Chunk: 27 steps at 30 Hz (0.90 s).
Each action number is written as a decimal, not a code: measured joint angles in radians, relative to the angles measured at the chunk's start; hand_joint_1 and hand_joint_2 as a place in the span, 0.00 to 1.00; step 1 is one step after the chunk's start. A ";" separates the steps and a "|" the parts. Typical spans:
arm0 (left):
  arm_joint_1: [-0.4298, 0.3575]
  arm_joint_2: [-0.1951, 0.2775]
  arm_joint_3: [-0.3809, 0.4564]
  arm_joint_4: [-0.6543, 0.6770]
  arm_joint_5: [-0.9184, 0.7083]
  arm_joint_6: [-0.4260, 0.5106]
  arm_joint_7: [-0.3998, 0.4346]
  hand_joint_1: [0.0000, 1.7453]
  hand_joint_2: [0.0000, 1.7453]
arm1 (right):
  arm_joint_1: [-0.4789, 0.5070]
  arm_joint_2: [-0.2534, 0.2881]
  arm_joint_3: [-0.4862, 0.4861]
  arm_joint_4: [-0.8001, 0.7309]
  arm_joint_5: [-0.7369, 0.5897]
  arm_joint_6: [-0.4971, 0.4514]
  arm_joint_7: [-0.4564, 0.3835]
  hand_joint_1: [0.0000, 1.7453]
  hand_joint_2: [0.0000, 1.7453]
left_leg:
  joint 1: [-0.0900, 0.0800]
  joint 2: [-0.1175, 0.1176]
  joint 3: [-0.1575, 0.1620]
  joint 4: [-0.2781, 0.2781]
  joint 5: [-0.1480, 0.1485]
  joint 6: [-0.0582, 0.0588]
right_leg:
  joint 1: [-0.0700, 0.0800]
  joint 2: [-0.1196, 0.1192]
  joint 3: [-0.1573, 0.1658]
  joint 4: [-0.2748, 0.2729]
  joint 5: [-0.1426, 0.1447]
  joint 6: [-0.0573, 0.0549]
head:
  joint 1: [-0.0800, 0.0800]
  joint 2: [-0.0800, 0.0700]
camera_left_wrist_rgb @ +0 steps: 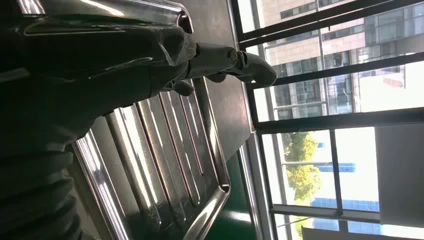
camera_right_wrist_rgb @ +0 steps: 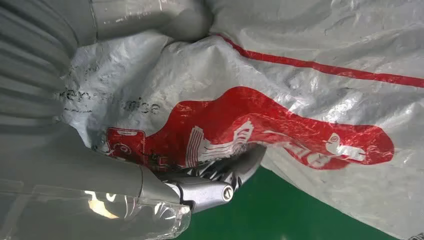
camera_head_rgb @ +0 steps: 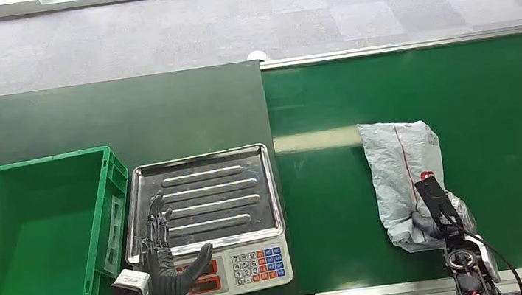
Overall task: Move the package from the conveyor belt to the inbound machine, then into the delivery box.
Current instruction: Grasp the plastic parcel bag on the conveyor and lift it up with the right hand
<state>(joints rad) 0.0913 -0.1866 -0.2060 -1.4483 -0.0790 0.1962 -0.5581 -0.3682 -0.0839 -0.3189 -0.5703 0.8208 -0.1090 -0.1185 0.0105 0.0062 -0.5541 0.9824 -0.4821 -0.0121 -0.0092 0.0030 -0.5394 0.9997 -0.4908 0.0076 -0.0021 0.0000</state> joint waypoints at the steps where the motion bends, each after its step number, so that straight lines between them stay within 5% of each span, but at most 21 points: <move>1: 0.001 0.000 0.000 0.000 0.001 0.002 0.001 0.00 1.00 | 0.000 0.000 0.000 0.001 -0.002 -0.005 -0.009 1.00 1.00 | 0.000 0.000 0.000 0.000 0.000 0.000 | 0.000 0.000 0.000 0.000 0.000 0.000 | 0.000 0.000; 16: 0.033 0.007 0.002 -0.022 0.018 0.033 -0.010 0.00 1.00 | 0.051 0.036 0.006 -0.101 -0.149 -0.126 -0.267 1.00 1.00 | 0.000 -0.004 -0.005 0.000 0.001 0.000 | 0.000 -0.002 -0.004 0.000 0.000 0.001 | 0.000 0.000; 27: 0.047 0.023 0.036 -0.066 0.008 0.071 -0.049 0.00 1.00 | 0.224 0.102 0.000 -0.554 -0.440 -0.269 -0.478 1.00 1.00 | 0.000 -0.005 -0.005 0.000 0.000 0.000 | 0.000 -0.003 -0.005 0.000 0.000 0.000 | 0.000 0.000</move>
<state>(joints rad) 0.1384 -0.1638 -0.1699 -1.5145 -0.0706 0.2674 -0.6075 -0.1441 0.0177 -0.3187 -1.1243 0.3808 -0.3777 -0.5968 0.0102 0.0012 -0.5595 0.9825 -0.4818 -0.0121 -0.0095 0.0001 -0.5439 1.0000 -0.4908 0.0079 -0.0026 0.0000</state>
